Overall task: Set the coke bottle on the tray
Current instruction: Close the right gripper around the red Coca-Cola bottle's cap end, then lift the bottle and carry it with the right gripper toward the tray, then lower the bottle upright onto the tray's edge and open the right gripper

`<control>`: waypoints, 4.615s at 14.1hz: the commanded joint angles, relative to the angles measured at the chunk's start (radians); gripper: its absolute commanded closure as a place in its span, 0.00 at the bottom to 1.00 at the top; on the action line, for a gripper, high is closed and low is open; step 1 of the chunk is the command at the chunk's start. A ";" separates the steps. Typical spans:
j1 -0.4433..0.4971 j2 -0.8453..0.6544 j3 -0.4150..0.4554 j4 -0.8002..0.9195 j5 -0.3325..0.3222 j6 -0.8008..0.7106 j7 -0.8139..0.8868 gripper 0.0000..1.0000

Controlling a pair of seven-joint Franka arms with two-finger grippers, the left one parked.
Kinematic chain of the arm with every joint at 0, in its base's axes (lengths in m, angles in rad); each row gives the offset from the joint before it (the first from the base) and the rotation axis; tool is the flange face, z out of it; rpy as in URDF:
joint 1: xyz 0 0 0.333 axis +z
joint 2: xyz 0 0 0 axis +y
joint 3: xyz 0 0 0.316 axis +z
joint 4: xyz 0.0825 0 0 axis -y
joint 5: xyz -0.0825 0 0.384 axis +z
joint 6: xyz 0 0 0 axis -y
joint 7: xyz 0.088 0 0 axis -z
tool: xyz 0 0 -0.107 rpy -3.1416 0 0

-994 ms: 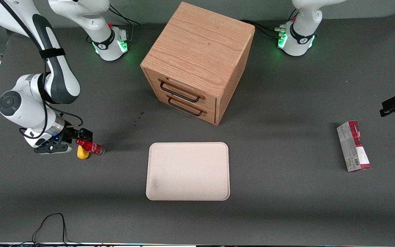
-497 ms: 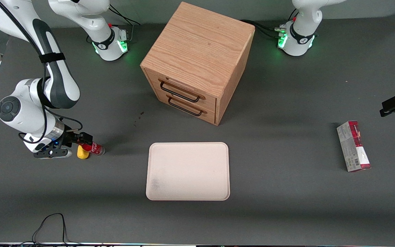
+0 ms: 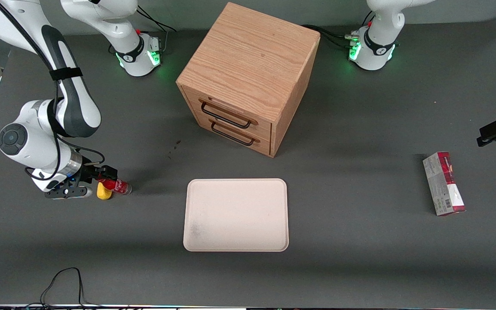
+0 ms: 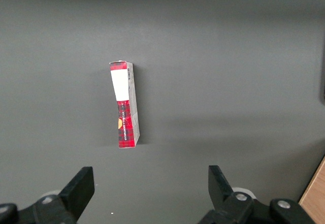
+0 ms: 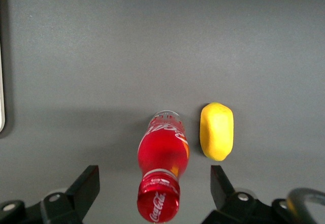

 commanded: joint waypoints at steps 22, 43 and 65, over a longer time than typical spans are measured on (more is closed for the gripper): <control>-0.008 -0.011 -0.008 0.871 -0.056 -0.997 -0.047 1.00; 0.312 0.427 0.231 1.215 -0.219 -0.717 0.183 1.00; 0.274 0.714 0.222 1.180 -0.216 -0.442 0.180 0.79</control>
